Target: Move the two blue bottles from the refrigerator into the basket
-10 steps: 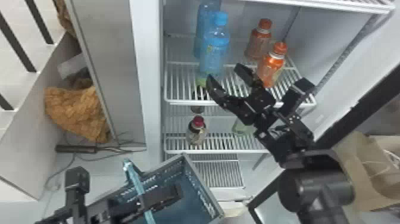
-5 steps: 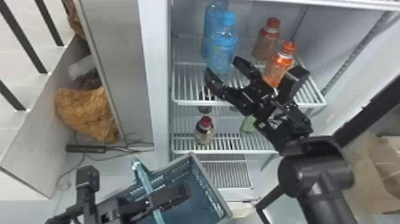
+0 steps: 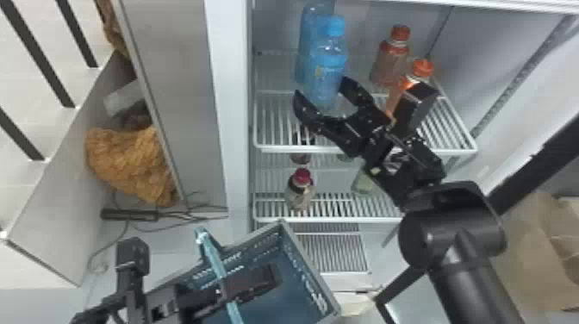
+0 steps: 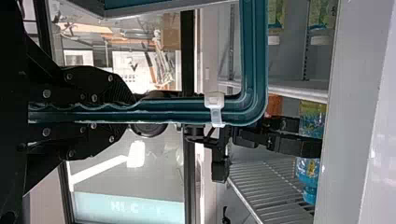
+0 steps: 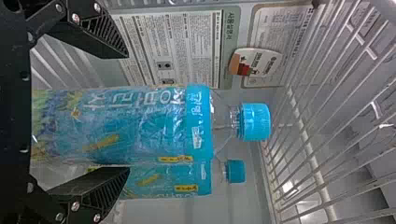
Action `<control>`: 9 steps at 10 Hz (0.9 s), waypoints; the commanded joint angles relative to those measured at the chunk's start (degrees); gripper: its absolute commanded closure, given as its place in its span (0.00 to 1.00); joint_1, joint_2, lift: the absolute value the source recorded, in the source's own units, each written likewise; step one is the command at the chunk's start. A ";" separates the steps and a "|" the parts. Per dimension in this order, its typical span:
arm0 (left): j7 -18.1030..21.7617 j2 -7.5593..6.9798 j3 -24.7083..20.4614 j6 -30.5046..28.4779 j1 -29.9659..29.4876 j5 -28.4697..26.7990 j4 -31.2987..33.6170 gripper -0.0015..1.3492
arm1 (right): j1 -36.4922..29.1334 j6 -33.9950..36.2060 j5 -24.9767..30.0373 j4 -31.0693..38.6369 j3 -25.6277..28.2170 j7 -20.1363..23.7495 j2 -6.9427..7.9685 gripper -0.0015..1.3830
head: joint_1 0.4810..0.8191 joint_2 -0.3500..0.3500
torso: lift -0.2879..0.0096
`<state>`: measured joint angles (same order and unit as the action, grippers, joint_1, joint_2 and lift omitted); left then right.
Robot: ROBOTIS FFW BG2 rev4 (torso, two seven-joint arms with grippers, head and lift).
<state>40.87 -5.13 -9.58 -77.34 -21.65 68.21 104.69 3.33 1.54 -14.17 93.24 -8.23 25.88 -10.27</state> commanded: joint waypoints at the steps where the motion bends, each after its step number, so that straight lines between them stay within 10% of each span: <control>1: 0.00 -0.06 -0.02 0.00 0.00 0.00 0.00 0.89 | 0.75 0.14 0.00 -1.06 -0.11 -0.22 -0.02 0.22 | 0.63 0.35 | 0.93; 6: 0.00 -0.06 -0.02 0.00 0.00 0.00 0.00 0.89 | 1.04 1.55 -0.34 -1.34 -0.23 -1.10 -0.02 0.94 | 0.63 0.35 | 0.93; 9: 0.00 -0.06 0.10 0.00 -0.14 0.00 0.00 0.89 | -1.64 0.00 -0.46 2.03 0.91 -1.01 -0.10 0.92 | 0.63 0.34 | 0.93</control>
<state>40.87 -5.18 -9.51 -77.34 -21.79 68.24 104.69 2.51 1.73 -14.73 93.98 -7.62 24.79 -10.33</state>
